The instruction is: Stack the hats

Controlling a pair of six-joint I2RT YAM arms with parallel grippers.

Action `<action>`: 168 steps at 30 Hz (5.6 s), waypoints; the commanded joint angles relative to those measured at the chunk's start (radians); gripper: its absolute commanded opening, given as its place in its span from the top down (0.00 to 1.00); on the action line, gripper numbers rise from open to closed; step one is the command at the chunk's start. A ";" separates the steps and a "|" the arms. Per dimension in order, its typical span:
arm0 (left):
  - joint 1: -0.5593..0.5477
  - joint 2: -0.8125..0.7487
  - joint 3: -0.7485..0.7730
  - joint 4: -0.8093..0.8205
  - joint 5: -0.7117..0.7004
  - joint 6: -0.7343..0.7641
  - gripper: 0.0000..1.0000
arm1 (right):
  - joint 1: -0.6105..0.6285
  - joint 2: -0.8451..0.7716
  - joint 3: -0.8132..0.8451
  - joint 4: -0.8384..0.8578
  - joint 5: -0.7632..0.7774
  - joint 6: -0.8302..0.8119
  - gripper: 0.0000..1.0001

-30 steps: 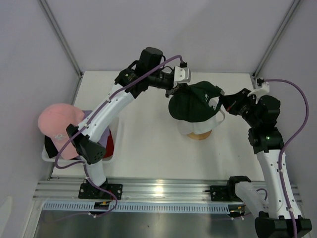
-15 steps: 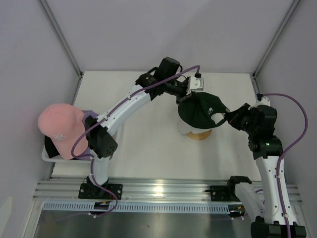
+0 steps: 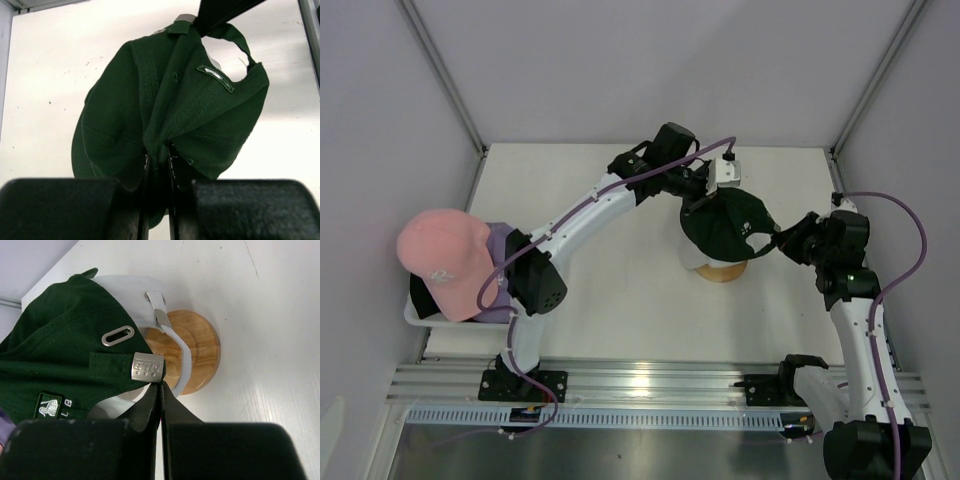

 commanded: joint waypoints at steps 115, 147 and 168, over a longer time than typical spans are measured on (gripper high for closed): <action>-0.054 -0.178 -0.300 0.097 -0.372 -0.758 0.81 | -0.055 0.322 0.159 0.073 -0.178 -0.171 0.50; 0.229 -0.327 -1.168 1.236 -0.378 -1.710 0.16 | -0.049 0.483 0.138 0.111 -0.172 -0.201 0.55; 0.146 0.007 -1.273 1.809 -0.529 -2.054 0.24 | -0.019 0.491 0.127 0.136 -0.158 -0.159 0.54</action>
